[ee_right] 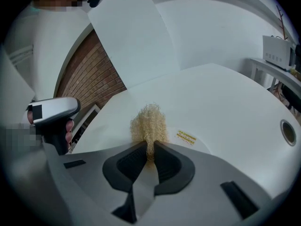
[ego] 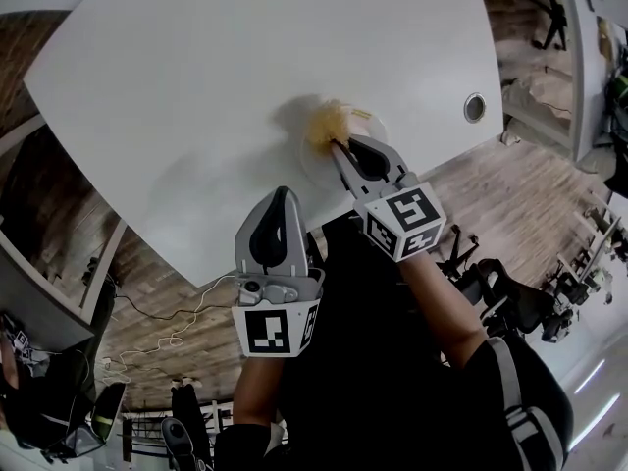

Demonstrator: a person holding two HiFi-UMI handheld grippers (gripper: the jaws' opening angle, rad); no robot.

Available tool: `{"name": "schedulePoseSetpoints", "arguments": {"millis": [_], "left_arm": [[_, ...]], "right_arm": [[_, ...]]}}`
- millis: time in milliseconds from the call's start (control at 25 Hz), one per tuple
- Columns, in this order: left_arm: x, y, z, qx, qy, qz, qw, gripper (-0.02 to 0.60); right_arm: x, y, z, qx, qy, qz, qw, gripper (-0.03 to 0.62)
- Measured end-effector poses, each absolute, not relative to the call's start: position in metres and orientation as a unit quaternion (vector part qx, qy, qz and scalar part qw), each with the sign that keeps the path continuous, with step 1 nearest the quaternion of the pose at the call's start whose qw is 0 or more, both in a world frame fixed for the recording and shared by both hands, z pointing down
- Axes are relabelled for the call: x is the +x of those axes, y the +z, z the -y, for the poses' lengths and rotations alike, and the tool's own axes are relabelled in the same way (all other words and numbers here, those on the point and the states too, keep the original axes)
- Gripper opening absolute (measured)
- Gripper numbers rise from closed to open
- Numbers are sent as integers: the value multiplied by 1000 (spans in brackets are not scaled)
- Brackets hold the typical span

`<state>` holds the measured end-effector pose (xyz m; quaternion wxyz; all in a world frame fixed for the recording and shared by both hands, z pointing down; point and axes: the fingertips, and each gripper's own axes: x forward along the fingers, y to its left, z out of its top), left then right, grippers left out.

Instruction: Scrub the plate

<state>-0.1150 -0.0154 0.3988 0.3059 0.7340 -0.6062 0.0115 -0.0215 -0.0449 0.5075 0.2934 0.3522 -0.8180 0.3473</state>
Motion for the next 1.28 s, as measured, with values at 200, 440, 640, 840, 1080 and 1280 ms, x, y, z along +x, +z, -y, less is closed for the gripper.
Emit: {"name": "schedulePoseSetpoints", "arguments": {"millis": [200,440,640,840,1080,1280], "left_arm": [[-118,399,11,734,7,607,306,3],[-116,398,5,736,12,608,298,3],[-109,396,2,741,14,606,289,3],[-102,397,-2,741,13,604,293,3],[-88,397,-4,747,14,597,293,3],[-79,393,0,748,14,597,289,3]], "right_arm": [[-29,507,34,342,342,822,300,43],[-36,507,18,321,344,828,306,43],[-37,507,4,305,345,832,308,41],[-32,506,-7,294,347,834,313,42],[-18,505,-21,286,346,834,322,42],[-7,502,-29,278,343,836,326,43]]}}
